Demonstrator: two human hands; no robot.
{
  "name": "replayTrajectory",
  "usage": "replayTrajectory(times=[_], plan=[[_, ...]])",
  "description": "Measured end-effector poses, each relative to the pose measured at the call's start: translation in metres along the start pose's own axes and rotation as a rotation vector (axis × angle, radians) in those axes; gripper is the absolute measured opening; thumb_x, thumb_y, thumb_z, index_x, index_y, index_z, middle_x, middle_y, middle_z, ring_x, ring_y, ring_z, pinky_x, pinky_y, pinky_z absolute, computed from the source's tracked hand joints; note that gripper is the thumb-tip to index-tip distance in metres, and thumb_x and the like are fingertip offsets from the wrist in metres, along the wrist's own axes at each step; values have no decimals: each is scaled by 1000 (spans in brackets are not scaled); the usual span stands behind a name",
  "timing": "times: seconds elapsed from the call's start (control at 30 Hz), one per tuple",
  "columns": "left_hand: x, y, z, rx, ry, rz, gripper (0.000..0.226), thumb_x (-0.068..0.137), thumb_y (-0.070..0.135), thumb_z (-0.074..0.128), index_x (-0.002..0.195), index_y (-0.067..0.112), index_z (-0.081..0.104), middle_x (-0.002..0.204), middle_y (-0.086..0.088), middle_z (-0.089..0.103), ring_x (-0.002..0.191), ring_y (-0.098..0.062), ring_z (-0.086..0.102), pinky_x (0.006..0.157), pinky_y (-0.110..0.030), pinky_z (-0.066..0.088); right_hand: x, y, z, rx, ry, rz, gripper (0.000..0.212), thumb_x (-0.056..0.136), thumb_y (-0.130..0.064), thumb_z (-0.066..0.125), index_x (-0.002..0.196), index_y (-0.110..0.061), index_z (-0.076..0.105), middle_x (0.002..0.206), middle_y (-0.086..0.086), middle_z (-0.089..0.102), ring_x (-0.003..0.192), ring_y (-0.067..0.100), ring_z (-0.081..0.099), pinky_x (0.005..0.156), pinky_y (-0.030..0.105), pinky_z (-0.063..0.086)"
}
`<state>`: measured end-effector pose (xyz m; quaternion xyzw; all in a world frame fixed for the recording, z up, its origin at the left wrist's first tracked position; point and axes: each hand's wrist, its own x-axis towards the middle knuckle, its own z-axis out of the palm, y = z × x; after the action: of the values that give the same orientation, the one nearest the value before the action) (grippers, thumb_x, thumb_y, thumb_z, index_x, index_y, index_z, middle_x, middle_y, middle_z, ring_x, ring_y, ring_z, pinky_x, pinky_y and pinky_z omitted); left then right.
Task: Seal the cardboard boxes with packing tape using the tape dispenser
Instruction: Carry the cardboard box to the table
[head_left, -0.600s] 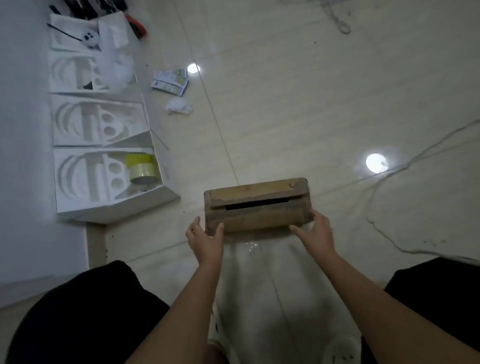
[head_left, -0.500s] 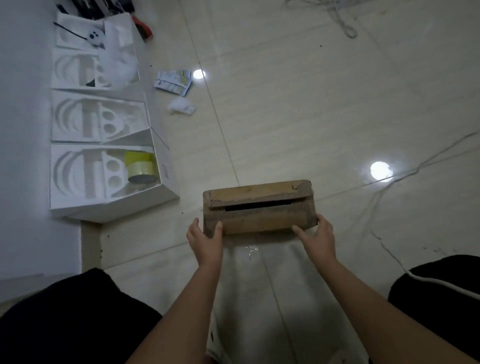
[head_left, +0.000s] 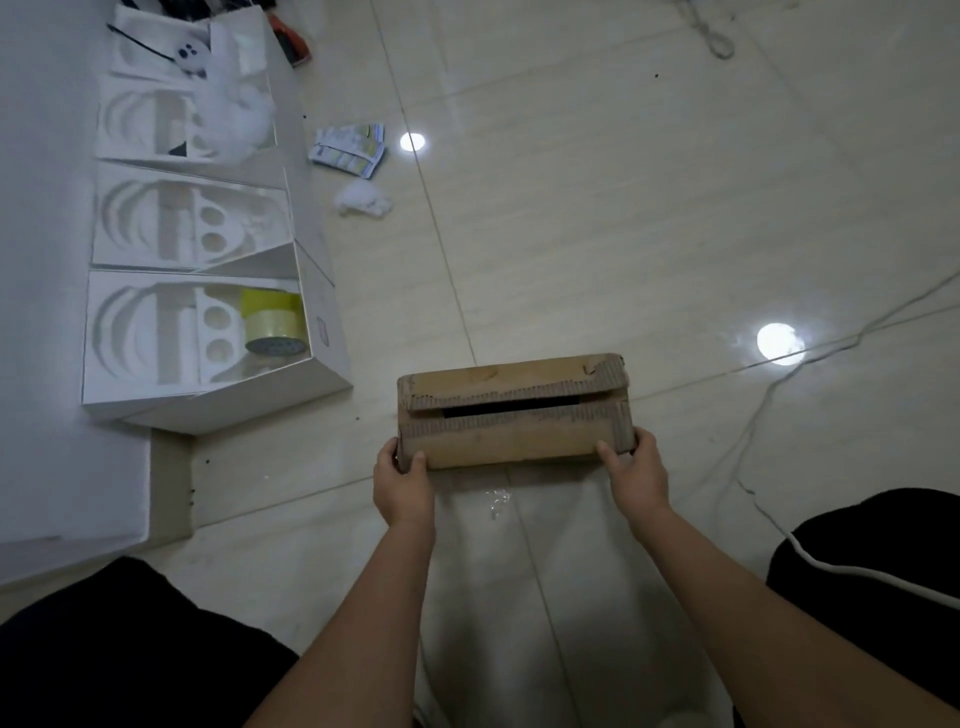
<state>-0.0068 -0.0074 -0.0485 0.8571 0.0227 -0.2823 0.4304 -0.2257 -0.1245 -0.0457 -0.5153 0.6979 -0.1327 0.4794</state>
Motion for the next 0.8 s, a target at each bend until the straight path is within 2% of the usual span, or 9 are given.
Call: replayTrajectory(times=[0.1,0.17,0.23,0.37,0.47,0.6,0.7,0.8], plan=[[-6,4,1,-38,24,-29,35,96,12,60,130,20,58,124,-1,63,104,-17,57,93,-29,46,-2,-2,-2,-4,13,-8,50,93,-25,64,134,-2,46,128,17,56,115,32,55,93,35,44],[-6,8,3,-42,27,-28,31,95,12,61,125,20,61,120,-1,65,100,-16,58,89,-27,46,-3,-5,-3,-4,50,-29,49,93,-26,63,133,-2,47,128,17,52,114,32,54,95,37,46],[-4,17,5,-51,26,-11,29,94,15,61,122,21,63,117,1,65,99,-16,58,86,-28,46,-4,-13,-6,19,96,-37,50,94,-29,62,133,-2,46,128,17,47,112,31,53,91,33,45],[5,43,8,-38,30,15,30,95,22,60,125,19,63,119,-2,63,105,-22,57,95,-39,51,-8,-37,-10,63,168,-69,54,93,-36,61,131,-2,45,128,16,41,107,28,52,85,27,45],[7,71,-2,-49,31,20,29,95,22,59,123,18,63,118,-2,62,104,-21,57,93,-38,51,-21,-65,-15,96,189,-83,51,92,-37,62,127,-3,46,126,15,40,105,26,53,87,28,48],[-8,132,-34,-71,26,52,25,94,20,59,120,19,60,113,1,59,100,-17,55,81,-29,45,-59,-121,-33,146,228,-52,50,92,-38,62,126,-4,47,125,13,39,105,23,53,88,28,50],[-25,192,-65,-85,-37,40,23,94,20,59,116,22,58,112,1,58,99,-16,55,83,-31,46,-94,-175,-56,171,268,-35,51,92,-38,62,127,-5,46,126,13,38,107,24,52,92,33,52],[-46,255,-102,-108,-85,62,24,94,20,58,118,20,56,110,0,57,99,-18,54,85,-32,48,-128,-237,-83,189,282,-24,52,91,-38,64,127,-6,45,126,13,38,104,20,51,88,26,48]])
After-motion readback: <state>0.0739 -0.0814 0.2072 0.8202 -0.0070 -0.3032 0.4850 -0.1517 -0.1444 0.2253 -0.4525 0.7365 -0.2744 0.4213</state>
